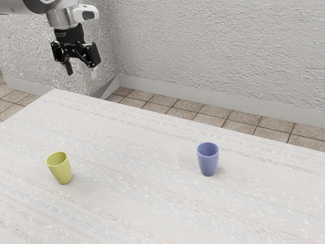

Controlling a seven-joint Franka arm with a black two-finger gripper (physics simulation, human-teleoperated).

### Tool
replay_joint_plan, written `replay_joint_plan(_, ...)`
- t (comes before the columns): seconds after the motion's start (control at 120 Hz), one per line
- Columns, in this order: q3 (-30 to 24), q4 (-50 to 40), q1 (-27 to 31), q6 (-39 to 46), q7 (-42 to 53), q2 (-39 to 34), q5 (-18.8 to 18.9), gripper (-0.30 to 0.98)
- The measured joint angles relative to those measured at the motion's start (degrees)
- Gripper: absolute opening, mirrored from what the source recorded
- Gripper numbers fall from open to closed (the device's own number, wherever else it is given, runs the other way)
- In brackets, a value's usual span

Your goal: Place the right cup onto the left cup

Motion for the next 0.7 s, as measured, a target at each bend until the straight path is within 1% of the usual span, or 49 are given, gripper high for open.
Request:
replay_joint_plan(0.225, -0.27, 0.34, 0.03, 0.33, 0.28, 0.14, -0.35, 0.66)
replay_joint_plan(0.333, -0.4, 1.0, -0.31, 0.43, 0.42, 1.62, -0.36, 0.66)
replay_joint_plan(0.6, -1.55, 6.35, -2.8, 1.43, 0.67, 10.83, -0.68, 0.66)
replay_joint_plan(0.7, -1.8, 9.64, -3.93, 2.2, 0.72, 15.15, -0.78, 0.66)
